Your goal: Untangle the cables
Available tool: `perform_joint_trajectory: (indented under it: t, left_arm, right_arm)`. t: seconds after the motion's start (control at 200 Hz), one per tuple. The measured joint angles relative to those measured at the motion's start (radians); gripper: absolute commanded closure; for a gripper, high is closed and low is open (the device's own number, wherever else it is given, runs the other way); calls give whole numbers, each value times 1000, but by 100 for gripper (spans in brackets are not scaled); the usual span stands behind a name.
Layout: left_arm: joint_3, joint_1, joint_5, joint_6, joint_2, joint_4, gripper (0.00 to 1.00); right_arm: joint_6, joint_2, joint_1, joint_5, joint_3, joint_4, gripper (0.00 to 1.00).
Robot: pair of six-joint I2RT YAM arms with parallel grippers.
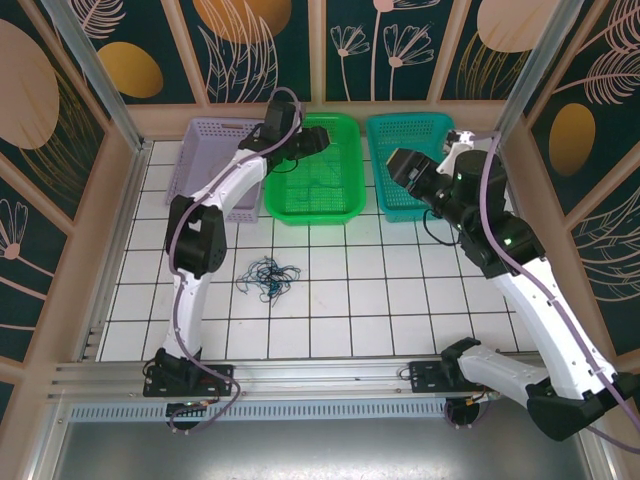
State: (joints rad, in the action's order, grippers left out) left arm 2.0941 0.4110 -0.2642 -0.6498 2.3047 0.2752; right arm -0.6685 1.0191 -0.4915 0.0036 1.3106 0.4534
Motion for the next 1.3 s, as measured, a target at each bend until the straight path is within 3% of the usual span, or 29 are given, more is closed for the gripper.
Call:
perform_joint_trajectory:
  t: [0.19, 0.395, 0.596, 0.716, 0.816, 0.981, 1.206, 1.301]
  left_arm:
    - [88, -3, 60, -37, -32, 32, 36]
    - [-102, 2, 140, -61, -328, 24, 45]
    - [-550, 7, 183, -133, -753, 42, 50]
    - [-927, 19, 190, -244, -993, 77, 48]
    - [-1204, 27, 166, -356, -1103, 107, 47]
    - [-1484, 34, 135, -480, -1159, 131, 35]
    - [-1512, 51, 106, -534, -1083, 6, 34]
    - [-1506, 76, 105, -542, -1032, -35, 40]
  right_arm:
    - [0, -17, 0, -3, -16, 9, 40]
    - [9, -23, 0, -19, -87, 16, 45]
    - [34, -70, -43, -41, -276, 26, 47]
    - [33, -93, -133, -57, -413, 22, 47]
    - [26, -87, -218, -85, -513, -6, 47]
    - [-20, 5, -353, -142, -660, -141, 47]
    - [-127, 135, -372, -241, -766, -350, 46]
    - [-175, 162, -372, -269, -780, -446, 45]
